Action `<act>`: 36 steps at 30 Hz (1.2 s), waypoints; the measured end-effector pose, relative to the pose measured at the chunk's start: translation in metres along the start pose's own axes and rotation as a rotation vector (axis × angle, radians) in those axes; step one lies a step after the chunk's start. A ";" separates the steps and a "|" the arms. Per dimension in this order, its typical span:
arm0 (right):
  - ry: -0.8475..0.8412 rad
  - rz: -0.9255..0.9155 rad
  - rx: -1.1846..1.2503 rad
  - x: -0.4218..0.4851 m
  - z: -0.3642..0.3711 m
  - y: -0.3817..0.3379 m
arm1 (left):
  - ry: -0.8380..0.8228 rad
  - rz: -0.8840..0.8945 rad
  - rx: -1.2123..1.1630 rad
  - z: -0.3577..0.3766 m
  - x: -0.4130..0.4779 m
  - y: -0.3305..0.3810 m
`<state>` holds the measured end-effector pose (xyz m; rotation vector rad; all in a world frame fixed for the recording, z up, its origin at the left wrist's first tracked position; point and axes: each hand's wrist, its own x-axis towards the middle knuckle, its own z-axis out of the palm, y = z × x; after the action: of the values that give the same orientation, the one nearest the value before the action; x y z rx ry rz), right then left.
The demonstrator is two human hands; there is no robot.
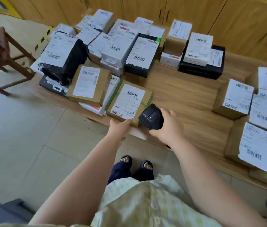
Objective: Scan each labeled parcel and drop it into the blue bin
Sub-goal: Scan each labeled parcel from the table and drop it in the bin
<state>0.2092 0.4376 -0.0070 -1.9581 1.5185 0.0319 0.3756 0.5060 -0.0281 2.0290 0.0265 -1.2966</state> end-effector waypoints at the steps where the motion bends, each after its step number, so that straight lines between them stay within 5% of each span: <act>1: 0.000 0.009 0.007 0.005 -0.001 0.001 | 0.032 -0.052 -0.059 0.004 0.003 0.005; 6: 0.035 0.038 0.057 0.026 -0.013 0.009 | 0.229 -0.192 -0.259 0.015 0.035 0.025; 21: 0.006 0.020 0.081 0.048 -0.021 -0.002 | 0.021 -0.154 -0.431 -0.019 0.010 -0.023; 31: 0.225 -0.057 0.185 0.059 -0.080 -0.027 | -0.065 0.201 -0.339 -0.030 -0.024 0.056; 36: 0.342 -0.202 -0.004 0.051 -0.107 -0.041 | -0.055 0.402 -0.184 -0.053 -0.040 0.113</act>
<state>0.2236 0.3449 0.0771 -2.1934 1.5161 -0.4045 0.4398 0.4665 0.0786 1.7316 -0.2645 -1.0519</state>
